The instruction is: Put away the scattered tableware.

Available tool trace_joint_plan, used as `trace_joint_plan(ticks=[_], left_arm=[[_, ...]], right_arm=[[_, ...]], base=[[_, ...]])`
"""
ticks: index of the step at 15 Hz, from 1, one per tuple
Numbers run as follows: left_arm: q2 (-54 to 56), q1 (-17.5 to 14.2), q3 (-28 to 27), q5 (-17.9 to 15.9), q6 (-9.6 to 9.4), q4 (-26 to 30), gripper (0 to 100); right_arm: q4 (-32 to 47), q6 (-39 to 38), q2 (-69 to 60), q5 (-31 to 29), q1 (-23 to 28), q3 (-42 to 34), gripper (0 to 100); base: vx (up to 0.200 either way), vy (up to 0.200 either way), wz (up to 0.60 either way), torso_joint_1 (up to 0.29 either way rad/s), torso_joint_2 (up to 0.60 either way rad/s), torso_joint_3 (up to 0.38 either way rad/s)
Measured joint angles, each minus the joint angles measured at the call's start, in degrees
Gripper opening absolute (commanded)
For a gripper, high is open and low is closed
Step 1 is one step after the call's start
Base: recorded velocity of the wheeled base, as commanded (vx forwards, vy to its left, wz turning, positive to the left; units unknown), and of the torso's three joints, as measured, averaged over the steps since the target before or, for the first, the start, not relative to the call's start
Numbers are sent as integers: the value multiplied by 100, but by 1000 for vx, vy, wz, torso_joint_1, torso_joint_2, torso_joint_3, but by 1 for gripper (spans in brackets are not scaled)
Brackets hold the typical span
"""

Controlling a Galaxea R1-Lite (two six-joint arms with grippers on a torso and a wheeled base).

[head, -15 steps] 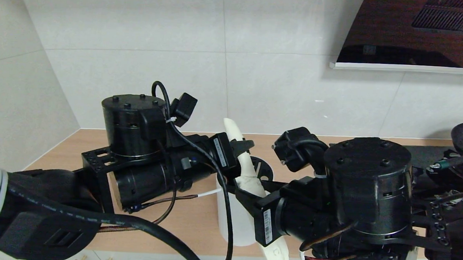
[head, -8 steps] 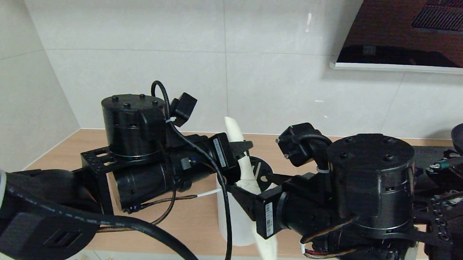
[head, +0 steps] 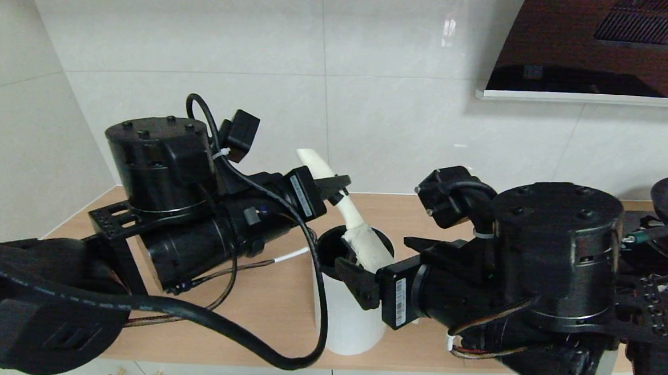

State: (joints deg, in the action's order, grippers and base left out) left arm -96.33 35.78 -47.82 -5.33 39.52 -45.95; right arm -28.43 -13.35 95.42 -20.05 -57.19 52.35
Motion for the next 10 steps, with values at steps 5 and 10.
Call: trace_joint_plan(ticks=[5, 10], left_arm=[[408, -464, -74, 5, -881, -156, 0], [560, -941, -516, 13, -1853, -255, 0]], right_arm=[[11, 330, -402, 32, 471, -119, 100], [0, 544, -669, 35, 752, -334, 100]], base=[[0, 0, 0, 0, 0, 0], [0, 0, 0, 0, 0, 0]])
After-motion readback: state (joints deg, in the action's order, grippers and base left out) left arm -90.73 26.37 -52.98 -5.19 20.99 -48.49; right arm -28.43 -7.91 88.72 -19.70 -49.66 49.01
